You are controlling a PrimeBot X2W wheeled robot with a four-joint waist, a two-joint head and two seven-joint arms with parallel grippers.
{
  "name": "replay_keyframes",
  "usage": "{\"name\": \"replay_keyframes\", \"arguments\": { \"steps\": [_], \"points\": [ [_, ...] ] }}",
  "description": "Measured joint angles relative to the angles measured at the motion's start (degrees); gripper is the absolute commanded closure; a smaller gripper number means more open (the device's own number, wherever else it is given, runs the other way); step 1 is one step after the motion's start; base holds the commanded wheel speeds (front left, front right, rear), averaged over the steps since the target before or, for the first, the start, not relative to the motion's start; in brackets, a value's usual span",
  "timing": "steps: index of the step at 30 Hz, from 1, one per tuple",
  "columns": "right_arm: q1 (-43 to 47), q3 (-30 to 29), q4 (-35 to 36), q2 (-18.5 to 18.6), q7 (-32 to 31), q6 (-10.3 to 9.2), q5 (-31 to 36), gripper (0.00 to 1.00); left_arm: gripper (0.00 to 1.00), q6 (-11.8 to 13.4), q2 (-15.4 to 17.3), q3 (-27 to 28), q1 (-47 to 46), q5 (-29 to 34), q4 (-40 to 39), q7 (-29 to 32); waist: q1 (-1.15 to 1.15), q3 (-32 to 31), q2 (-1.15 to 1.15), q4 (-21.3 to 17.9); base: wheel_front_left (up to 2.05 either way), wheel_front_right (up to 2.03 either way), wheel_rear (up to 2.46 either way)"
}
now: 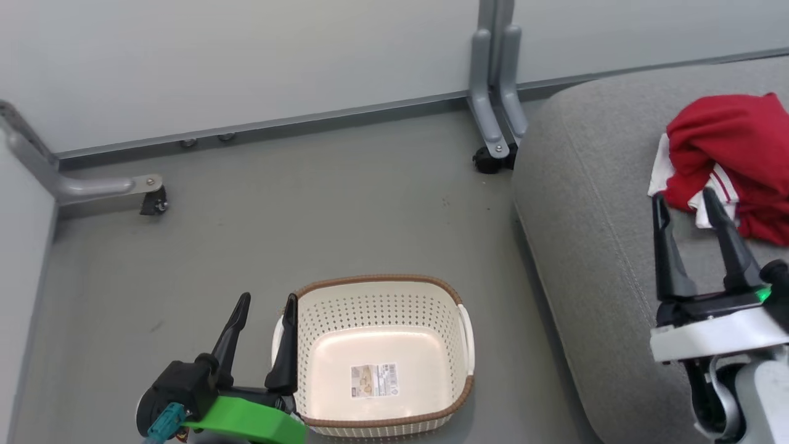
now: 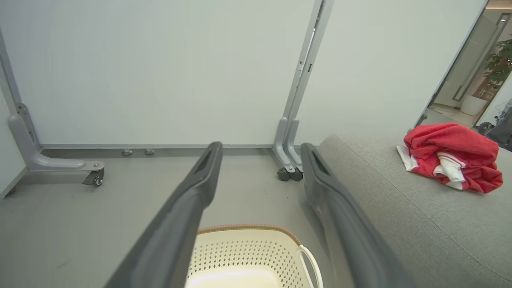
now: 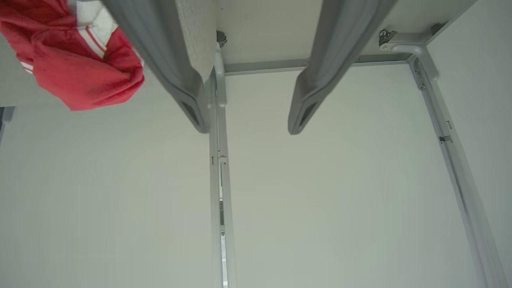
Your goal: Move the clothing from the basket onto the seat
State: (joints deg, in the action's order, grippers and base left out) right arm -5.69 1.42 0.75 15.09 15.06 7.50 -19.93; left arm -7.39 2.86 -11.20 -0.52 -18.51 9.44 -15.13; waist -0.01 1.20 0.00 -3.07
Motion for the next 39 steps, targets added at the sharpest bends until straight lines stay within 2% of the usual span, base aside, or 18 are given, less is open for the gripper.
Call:
{"name": "replay_keyframes", "arguments": {
  "steps": [5, 12, 16, 20, 39],
  "points": [
    [4.7, 2.54, -0.62, -3.34, 0.0, 0.0, 3.13, 0.0, 0.0, 0.0, -0.02, 1.88, 1.48, 0.3, -0.16, 0.0, 0.0, -1.91, 0.0, 4.9, 0.0, 0.0, 0.0],
    [9.37, 1.43, -1.64, -9.56, 0.0, 0.02, 5.04, 0.0, 0.0, 0.0, -0.02, 3.31, 4.86, 1.4, -0.12, 0.0, 0.0, -5.34, 0.0, 10.88, 0.0, 0.0, 0.0],
    [10.62, 1.04, -1.54, -10.94, 0.0, 0.02, 6.02, 0.0, 0.0, 0.0, -0.02, 3.57, 6.14, 1.59, -0.1, 0.0, 0.0, -7.13, 0.0, 12.38, 0.0, 0.0, 0.0],
    [11.0, 0.89, -2.38, -11.46, 0.0, 0.02, 6.1, 0.0, 0.0, 0.0, -0.02, 4.05, 7.08, 1.66, 0.51, 0.0, 0.0, -8.16, 0.0, 12.57, 0.0, 0.0, 0.0],
    [10.44, 0.68, -5.31, -12.01, 0.0, 0.01, 5.91, 0.0, 0.0, 0.0, -0.02, 5.27, 6.89, 0.85, -0.41, 0.0, 0.0, -7.21, 0.0, 8.32, 0.0, 0.0, 0.0]
  ]
}}
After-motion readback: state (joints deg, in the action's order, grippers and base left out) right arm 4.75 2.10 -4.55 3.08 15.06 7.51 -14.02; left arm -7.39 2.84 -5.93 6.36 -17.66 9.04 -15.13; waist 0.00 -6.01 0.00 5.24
